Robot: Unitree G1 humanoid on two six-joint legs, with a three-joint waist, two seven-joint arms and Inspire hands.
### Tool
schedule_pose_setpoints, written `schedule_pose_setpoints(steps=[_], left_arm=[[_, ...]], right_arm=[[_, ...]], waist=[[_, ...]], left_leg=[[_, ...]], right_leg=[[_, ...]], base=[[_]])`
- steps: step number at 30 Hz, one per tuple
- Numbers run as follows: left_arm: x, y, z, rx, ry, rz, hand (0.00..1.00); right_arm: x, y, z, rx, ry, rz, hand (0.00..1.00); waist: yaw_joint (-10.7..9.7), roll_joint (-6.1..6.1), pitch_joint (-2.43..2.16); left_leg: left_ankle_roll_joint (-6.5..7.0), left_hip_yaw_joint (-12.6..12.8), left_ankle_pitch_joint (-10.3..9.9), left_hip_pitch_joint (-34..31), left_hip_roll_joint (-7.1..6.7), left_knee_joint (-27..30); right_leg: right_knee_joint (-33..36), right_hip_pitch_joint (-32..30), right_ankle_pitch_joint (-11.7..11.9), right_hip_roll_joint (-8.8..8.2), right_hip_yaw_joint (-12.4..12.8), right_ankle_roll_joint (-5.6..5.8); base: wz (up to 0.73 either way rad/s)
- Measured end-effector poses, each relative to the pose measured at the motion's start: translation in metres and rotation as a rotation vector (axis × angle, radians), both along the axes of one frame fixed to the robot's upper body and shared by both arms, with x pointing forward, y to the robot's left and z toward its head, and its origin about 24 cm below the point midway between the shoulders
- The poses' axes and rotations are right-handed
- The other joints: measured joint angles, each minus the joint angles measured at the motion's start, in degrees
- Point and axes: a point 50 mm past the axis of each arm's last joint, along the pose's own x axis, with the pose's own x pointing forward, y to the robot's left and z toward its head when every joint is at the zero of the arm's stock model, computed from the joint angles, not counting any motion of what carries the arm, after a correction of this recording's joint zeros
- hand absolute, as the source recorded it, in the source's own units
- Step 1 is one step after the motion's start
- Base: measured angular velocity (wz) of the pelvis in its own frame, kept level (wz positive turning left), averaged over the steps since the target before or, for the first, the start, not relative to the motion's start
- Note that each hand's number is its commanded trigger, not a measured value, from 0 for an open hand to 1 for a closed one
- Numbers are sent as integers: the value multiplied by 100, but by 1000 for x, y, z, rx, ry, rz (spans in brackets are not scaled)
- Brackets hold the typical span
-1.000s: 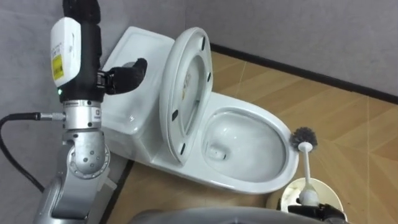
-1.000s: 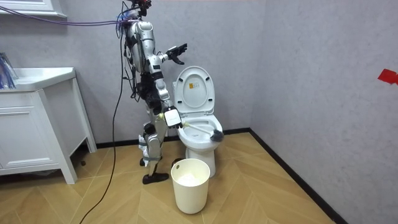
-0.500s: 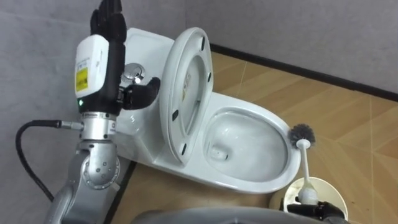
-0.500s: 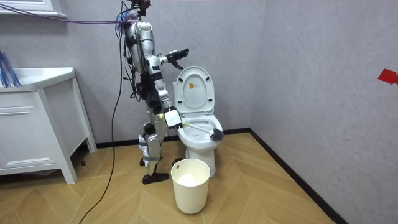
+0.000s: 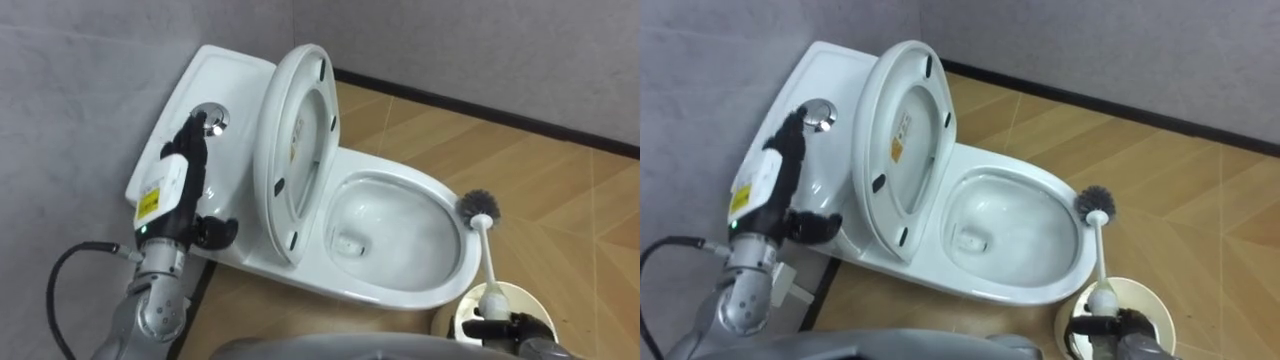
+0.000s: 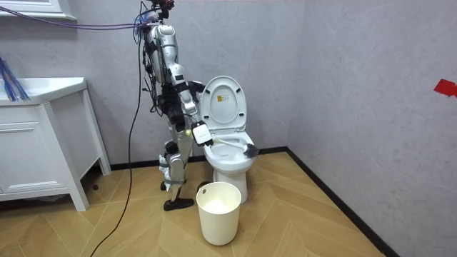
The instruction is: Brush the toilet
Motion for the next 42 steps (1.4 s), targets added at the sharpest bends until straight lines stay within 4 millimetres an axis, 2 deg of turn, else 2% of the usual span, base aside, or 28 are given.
schedule_pose_setpoints(steps=[4, 8, 11, 17, 18, 20, 21, 23, 24, 28, 30, 37, 42], left_arm=[[-2, 0, -1, 0, 6, -1, 0], [-8, 2, -7, -8, 25, 1, 0], [-9, 3, -9, -11, 30, -2, 0], [-10, 3, -12, -18, 39, -12, 0], [-7, 2, -11, -22, 34, -22, 0], [-6, 1, -11, -26, 35, -34, 0], [-5, 0, -11, -28, 38, -39, 0], [-2, -2, -10, -32, 37, -52, 0], [0, -3, -9, -35, 36, -62, 0], [6, -5, -6, -33, 22, -78, 0], [11, -7, -9, -32, 25, -91, 0], [32, -14, -6, 0, -1, -139, 0], [50, -22, 1, 19, -44, -182, 0]], right_arm=[[12, -6, 5, -49, -13, 92, 100], [34, -18, 15, -132, -63, 171, 100], [50, -23, 25, -214, -99, 289, 100], [82, -12, 40, -383, -191, 544, 100], [88, -10, 43, -412, -205, 599, 100], [94, -5, 46, -437, -226, 664, 100], [97, 0, 47, -444, -238, 708, 100], [97, 7, 47, -460, -238, 785, 100], [97, 12, 45, -475, -223, 854, 100], [94, 22, 41, -504, -183, 1010, 100], [87, 20, 38, -519, -159, 1028, 100], [81, 16, 35, -573, -131, 1048, 100], [66, 6, 28, -582, -49, 1063, 100]], waist=[[31, -27, 1], [35, -22, -4], [145, -30, 0], [227, -14, -13], [272, 10, -31], [340, 8, -34], [382, 31, -58], [436, 43, -68], [462, 55, -88], [532, 45, -80], [574, 16, -48], [587, 80, -38], [557, 247, -9]], left_leg=[[0, -31, 0, -17, -7, 20], [0, -26, 0, 21, -9, 19], [0, 45, 0, 87, 7, -20], [0, 47, 0, -7, 10, -6], [0, 50, 0, -60, 11, 15], [0, 52, 0, -106, 11, 30], [-1, 37, 1, -123, 13, 33], [-1, 13, 1, -152, 11, 41], [-1, -14, 1, -189, 8, 56], [0, -42, 3, -290, 0, 117], [0, -56, 2, -383, 0, 194], [-2, -171, 3, -972, 18, 445], [18, -290, 26, -1595, 11, 761]], right_leg=[[3, 10, 0, -3, -17, 0], [0, 59, 0, -4, -29, 0], [3, 72, 0, 4, 15, 0], [18, -45, 0, 4, -14, 0], [26, -82, 4, 3, -26, -6], [29, -140, 6, 2, -30, -10], [33, -164, 6, 2, -41, -10], [31, -160, 6, -4, -108, -10], [31, -156, 6, -9, -149, -10], [25, -203, 6, -20, -189, -10], [26, -238, 7, -24, -227, -11], [263, -728, 29, -24, -331, -47], [433, -1220, 44, -41, -407, -76]], base=[[2], [-1], [-10], [-1], [0], [0], [0], [10], [14], [6], [6], [9], [12]])
